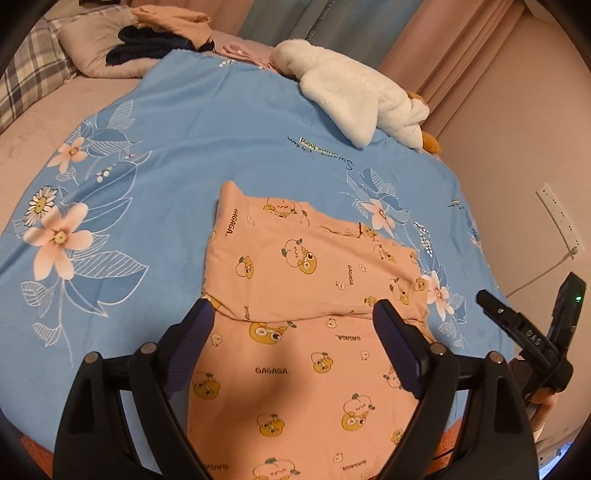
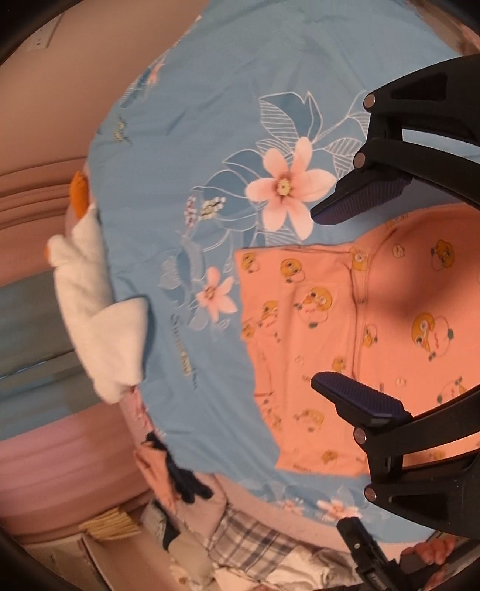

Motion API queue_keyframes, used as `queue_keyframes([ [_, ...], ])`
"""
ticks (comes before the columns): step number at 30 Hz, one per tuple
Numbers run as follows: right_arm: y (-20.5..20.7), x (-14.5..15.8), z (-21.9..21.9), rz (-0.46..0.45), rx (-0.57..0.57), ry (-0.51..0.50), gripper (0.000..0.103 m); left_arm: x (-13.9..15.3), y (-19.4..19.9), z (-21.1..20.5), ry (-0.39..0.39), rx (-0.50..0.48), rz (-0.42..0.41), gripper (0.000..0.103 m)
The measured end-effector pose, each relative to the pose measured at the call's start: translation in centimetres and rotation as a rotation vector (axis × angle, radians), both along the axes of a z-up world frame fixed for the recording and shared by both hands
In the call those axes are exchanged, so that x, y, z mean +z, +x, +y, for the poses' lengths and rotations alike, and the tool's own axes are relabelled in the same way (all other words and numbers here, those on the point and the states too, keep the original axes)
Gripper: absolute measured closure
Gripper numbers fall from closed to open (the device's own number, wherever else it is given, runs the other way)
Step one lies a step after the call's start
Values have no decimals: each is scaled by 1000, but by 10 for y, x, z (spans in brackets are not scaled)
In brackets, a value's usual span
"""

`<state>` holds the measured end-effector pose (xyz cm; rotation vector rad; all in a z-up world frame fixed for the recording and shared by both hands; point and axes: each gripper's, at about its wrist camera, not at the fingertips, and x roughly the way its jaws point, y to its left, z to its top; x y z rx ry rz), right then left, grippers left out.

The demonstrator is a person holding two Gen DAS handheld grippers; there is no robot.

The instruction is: Fold small clothes

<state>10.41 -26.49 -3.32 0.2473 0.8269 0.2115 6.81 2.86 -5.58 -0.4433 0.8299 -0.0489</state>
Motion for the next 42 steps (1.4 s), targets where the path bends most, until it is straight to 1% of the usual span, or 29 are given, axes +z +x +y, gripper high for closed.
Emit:
queue_keyframes([
  [4, -13, 9, 0, -38, 17, 1, 20, -1, -17, -2, 11, 8, 0, 15],
  [10, -33, 10, -3, -69, 22, 4, 18, -7, -41, -9, 11, 11, -4, 15],
  [15, -50, -1, -7, -77, 21, -7, 18, -29, -63, -17, 16, 14, 17, 15],
  [20, -64, -25, -13, -17, 24, -7, 18, -54, -82, -17, 0, 33, 55, 15],
  [24, -83, -39, -17, 6, 52, -25, 18, -73, -100, -16, -24, 51, 100, 16],
  [28, -103, -53, -26, 32, 55, -27, 18, -82, -118, -18, 13, 63, 107, 16],
  [33, -125, -74, -32, 82, 74, -19, 18, -98, -139, -16, -6, 76, 125, 17],
  [37, -140, -96, -35, 153, 86, -18, 18, -109, -154, -18, 9, 85, 132, 18],
  [42, -152, -111, -41, 206, 68, -15, 18, -115, -163, -17, 21, 84, 130, 18],
])
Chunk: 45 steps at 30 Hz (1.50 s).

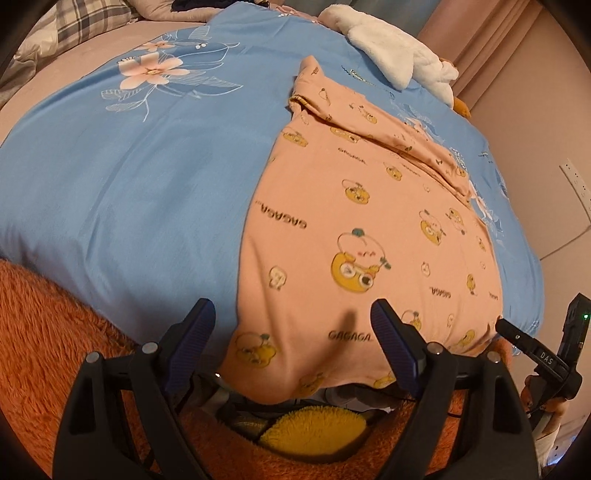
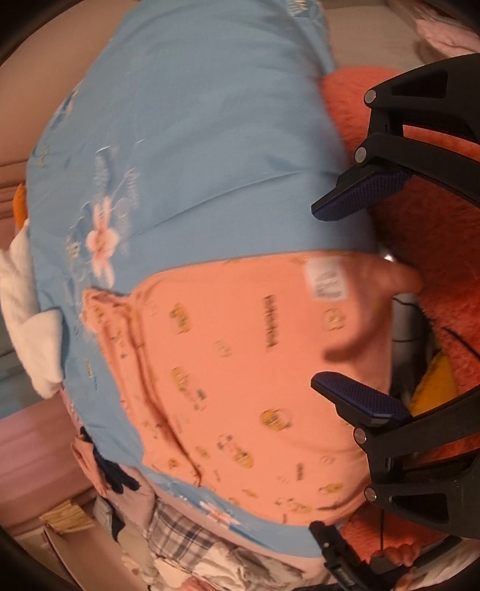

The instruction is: Fold small clothes

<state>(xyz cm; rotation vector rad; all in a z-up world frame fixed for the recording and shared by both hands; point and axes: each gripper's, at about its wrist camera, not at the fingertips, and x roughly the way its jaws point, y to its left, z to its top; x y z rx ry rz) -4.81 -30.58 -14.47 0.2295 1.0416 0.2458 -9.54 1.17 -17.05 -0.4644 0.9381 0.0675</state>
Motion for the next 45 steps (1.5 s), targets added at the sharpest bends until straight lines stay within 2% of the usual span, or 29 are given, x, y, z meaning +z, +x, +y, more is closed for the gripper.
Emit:
queue_keyframes([
  [6, -9, -13, 2, 40, 10, 10, 24, -20, -9, 4, -43, 15, 59, 18],
  [11, -11, -27, 8, 87, 38, 25, 30, -33, -9, 6, -76, 12, 85, 29],
  [14, -11, -35, 9, 107, 45, 8, 31, -43, -10, 5, -137, -6, 111, 41],
  [15, -10, -36, 10, 114, 45, 10, 32, -45, -11, 5, -147, -13, 118, 48],
  [16, -10, -39, 9, 124, 52, 19, 37, -46, -11, 3, -151, -30, 124, 61],
  [17, -10, -40, 10, 130, 60, 23, 45, -46, -11, 0, -147, -43, 126, 68],
  [18, -9, -40, 11, 134, 70, 23, 50, -45, -12, -3, -135, -61, 129, 82],
  [19, -10, -39, 12, 135, 81, 19, 59, -44, -12, -6, -124, -76, 129, 94],
  [22, -14, -34, 16, 127, 122, -14, 92, -35, -16, -12, -100, -98, 125, 97],
  [23, -16, -30, 16, 123, 135, -9, 96, -32, -17, -12, -109, -103, 123, 97],
  [27, -23, -9, 11, 101, 178, 86, 98, -7, -23, -10, -167, -132, 74, 97],
  [34, -18, 34, -2, 1, 193, 267, 98, 37, -19, 8, -282, -133, -47, 97],
  [41, 21, 51, -1, -45, 161, 404, 98, 56, 21, 25, -377, -101, -118, 97],
  [45, 38, 52, -5, -79, 101, 425, 98, 58, 49, 31, -399, -76, -121, 97],
])
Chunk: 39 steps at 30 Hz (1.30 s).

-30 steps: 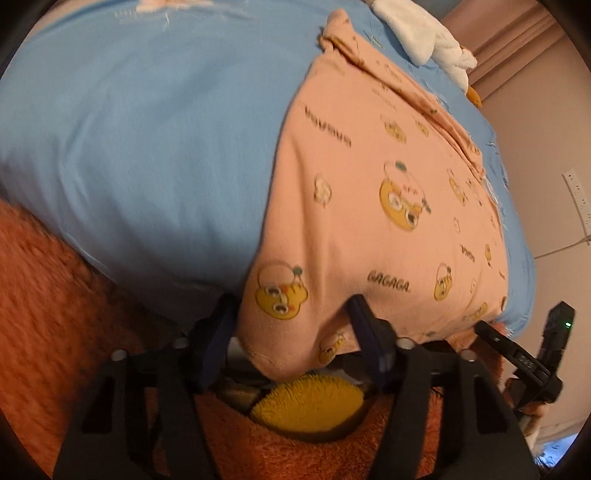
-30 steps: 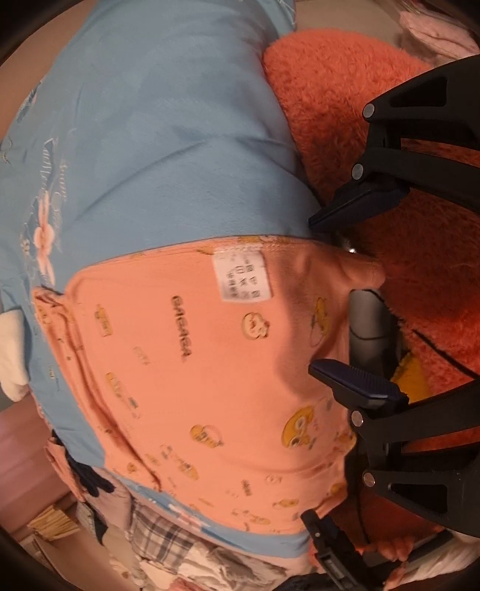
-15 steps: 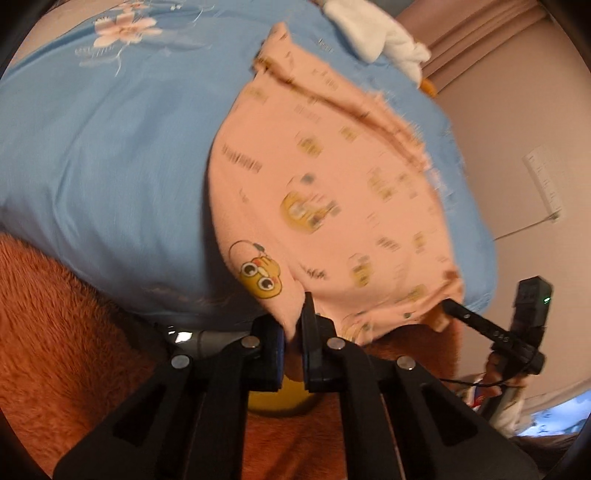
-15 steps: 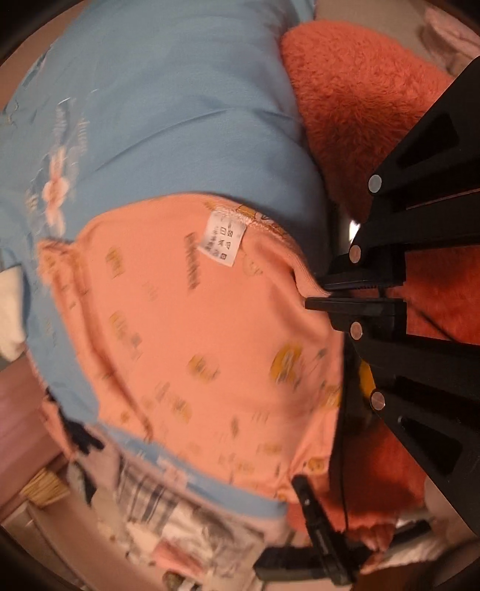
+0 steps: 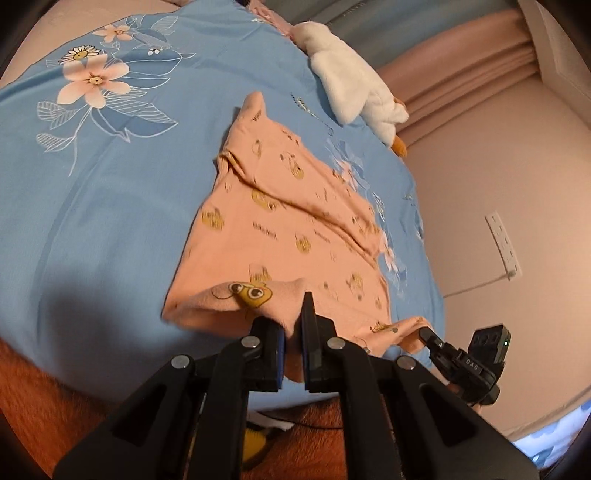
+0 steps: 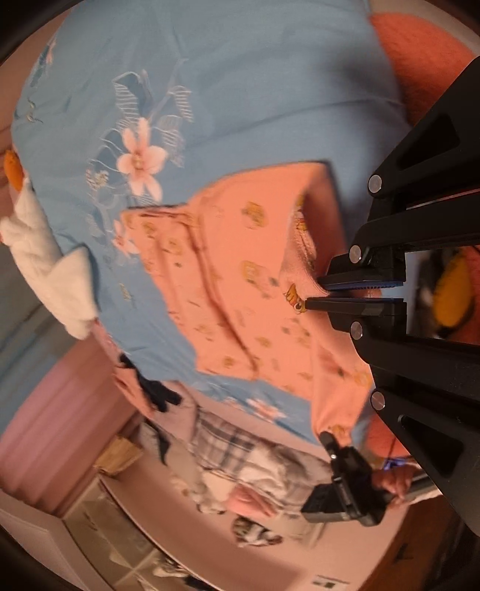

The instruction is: Fold small clothes

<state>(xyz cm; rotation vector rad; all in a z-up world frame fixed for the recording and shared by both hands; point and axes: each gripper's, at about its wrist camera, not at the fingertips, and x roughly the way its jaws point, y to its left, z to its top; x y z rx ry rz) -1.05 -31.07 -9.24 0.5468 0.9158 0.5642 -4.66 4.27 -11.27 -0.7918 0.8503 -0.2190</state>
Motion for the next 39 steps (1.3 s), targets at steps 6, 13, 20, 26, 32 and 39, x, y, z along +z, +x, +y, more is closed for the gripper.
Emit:
queue_keyframes([
  [6, 31, -9, -2, 55, -70, -28, 98, -7, 43, 12, 19, 26, 76, 97],
  [13, 66, -16, -5, 116, -144, -68, 98, -17, 89, 8, 115, 33, 142, 96],
  [20, 96, -31, -2, 217, -169, -100, 98, -36, 121, 17, 73, 42, 226, 85],
  [26, 117, -34, -4, 262, -217, -115, 98, -23, 136, 28, 44, 88, 175, 51],
  [32, 124, -27, -8, 263, -242, -115, 98, -18, 143, 42, 84, 126, 168, 47],
  [39, 125, -6, -10, 219, -245, -111, 98, -12, 133, 51, 138, 149, 151, 46],
])
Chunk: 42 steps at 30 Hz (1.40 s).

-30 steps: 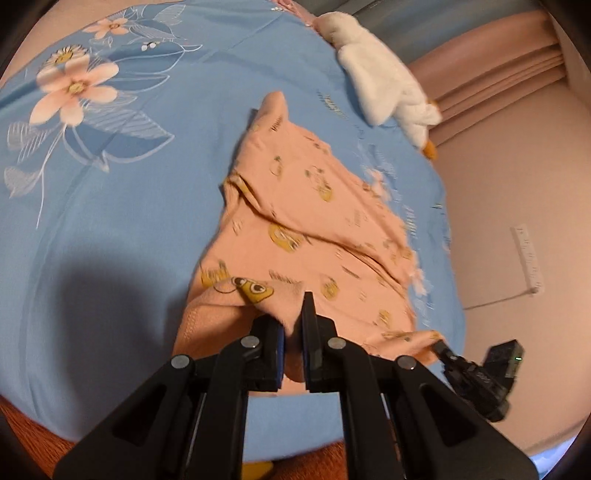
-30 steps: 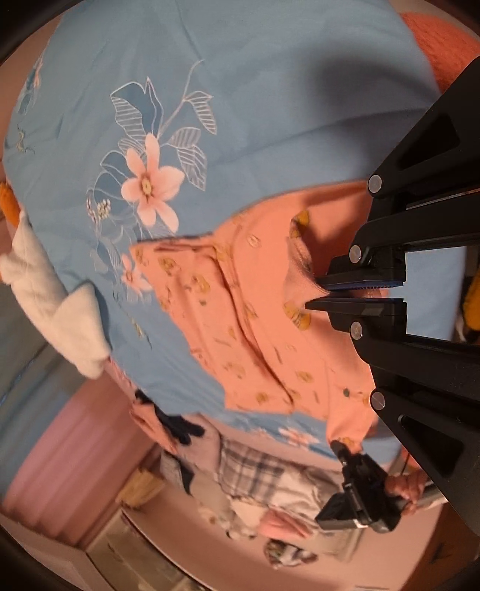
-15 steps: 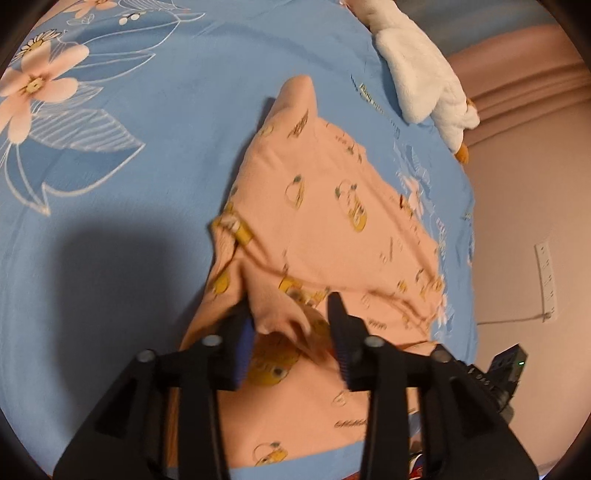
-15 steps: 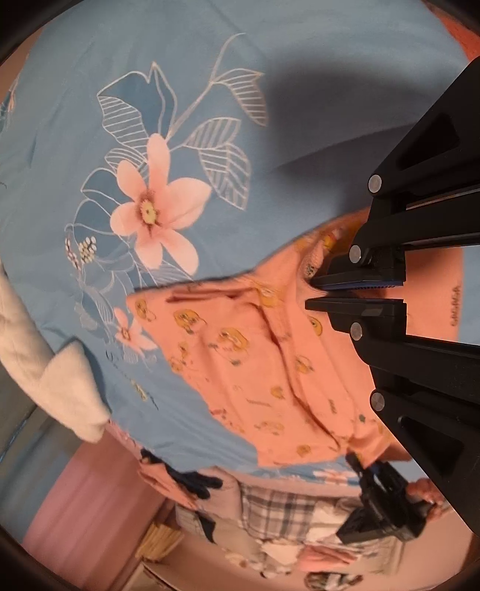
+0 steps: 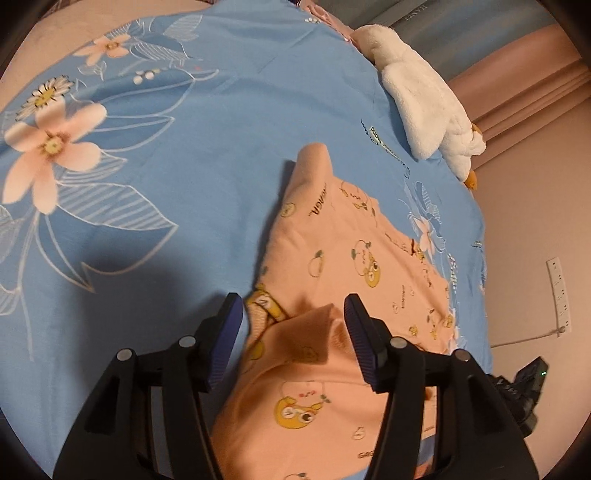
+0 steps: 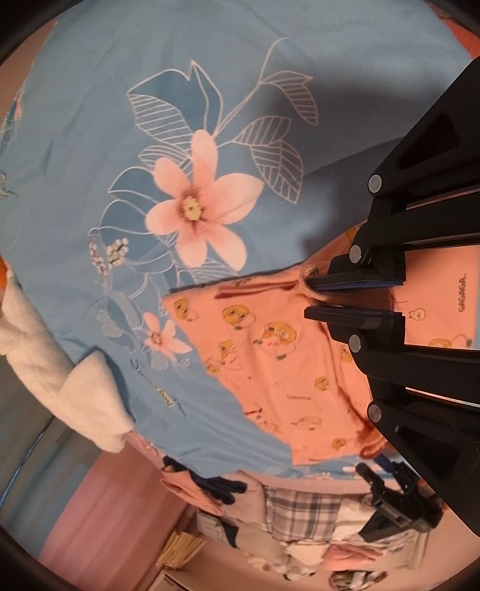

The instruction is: Fold small clothes

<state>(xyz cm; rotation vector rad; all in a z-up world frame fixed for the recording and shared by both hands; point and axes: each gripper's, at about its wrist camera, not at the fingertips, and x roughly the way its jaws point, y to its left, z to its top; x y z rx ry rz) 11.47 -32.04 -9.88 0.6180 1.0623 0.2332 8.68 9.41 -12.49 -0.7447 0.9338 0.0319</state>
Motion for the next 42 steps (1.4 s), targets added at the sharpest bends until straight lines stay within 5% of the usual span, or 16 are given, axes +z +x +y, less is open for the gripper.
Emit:
queue_keyframes([
  [3, -3, 9, 2, -25, 2, -18, 89, 1, -6, 1, 25, -1, -3, 44],
  [5, -9, 16, -1, -57, -41, -56, 58, 1, -8, 2, 41, 0, -2, 44],
  [6, -10, 20, -2, -68, -49, -65, 54, 1, -8, 2, 44, -1, -2, 44],
  [16, -26, 22, 22, -49, 125, -181, 54, -3, -16, -14, 101, -72, 8, 44],
  [22, -13, -14, 46, 37, 224, -109, 54, -11, -12, -29, 135, -133, 22, 45],
  [26, 6, -30, 52, 60, 214, -77, 54, -16, -4, -39, 169, -164, 34, 45],
  [35, 27, -14, 33, -33, 101, -47, 54, -15, 8, -57, 247, -226, -6, 41],
  [42, 20, 1, 10, -93, 41, -134, 54, -22, 17, -57, 260, -224, 3, 42],
])
